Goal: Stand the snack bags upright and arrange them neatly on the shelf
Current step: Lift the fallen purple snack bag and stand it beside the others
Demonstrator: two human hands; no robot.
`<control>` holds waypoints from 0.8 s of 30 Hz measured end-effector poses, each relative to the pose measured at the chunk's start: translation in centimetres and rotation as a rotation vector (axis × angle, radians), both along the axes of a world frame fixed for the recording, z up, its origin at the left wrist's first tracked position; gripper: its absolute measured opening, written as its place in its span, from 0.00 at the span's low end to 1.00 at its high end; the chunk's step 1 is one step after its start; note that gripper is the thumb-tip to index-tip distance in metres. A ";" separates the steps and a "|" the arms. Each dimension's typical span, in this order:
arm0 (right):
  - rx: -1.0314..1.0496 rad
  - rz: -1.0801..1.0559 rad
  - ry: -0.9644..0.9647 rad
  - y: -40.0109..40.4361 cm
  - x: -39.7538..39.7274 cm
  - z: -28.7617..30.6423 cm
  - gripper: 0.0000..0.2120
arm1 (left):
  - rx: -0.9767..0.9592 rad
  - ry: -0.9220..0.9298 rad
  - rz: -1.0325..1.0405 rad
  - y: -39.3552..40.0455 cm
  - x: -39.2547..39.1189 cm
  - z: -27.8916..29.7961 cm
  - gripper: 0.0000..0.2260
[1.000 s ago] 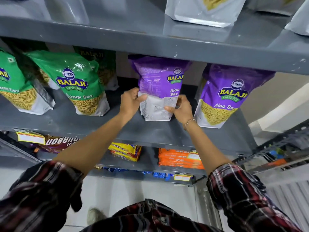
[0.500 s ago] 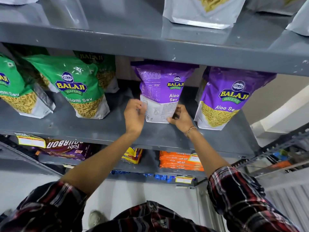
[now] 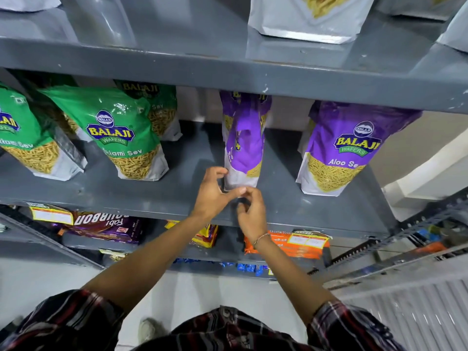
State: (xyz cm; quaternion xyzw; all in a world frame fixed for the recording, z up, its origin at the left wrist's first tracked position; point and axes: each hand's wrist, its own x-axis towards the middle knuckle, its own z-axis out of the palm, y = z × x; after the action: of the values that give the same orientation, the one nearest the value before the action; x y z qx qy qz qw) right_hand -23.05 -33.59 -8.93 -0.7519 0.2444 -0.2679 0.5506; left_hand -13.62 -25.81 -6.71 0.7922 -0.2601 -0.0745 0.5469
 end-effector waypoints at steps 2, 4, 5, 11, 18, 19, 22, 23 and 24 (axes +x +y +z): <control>-0.007 0.083 0.032 1.2 0.3 0.2 0.19 | -0.020 0.026 -0.018 0.3 0.6 0.2 0.26; 0.000 0.210 0.082 1.1 0.4 0.5 0.21 | -0.004 0.002 -0.019 0.7 1.3 0.4 0.22; -0.030 0.250 0.087 0.6 0.2 0.6 0.20 | 0.012 -0.015 -0.023 0.8 1.7 0.4 0.20; -0.038 -0.064 0.044 -7.0 -0.2 1.2 0.21 | 0.168 -0.049 -0.099 0.7 4.7 0.6 0.14; 0.047 0.335 0.258 -11.4 2.7 1.3 0.44 | 0.215 -0.005 -0.071 -0.9 7.3 0.3 0.12; 0.046 0.315 0.261 -11.4 3.0 1.1 0.43 | 0.194 0.044 -0.095 -0.9 7.3 0.0 0.13; 0.048 0.259 0.226 -11.0 3.2 0.9 0.39 | 0.165 0.199 -0.218 -0.7 6.9 -0.6 0.27; 0.050 0.245 0.217 -10.9 3.2 0.9 0.37 | 0.166 0.228 -0.250 -0.6 6.8 -0.8 0.32; 0.055 0.236 0.210 -10.6 3.1 0.9 0.36 | 0.171 0.237 -0.269 -0.6 6.7 -1.0 0.35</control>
State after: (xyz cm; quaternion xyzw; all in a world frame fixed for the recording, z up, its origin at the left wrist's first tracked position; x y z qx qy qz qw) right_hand -19.93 -44.22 -7.99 -0.7839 0.2177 -0.1147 0.5700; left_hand -6.92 -26.38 -7.70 0.7796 -0.2901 -0.2618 0.4894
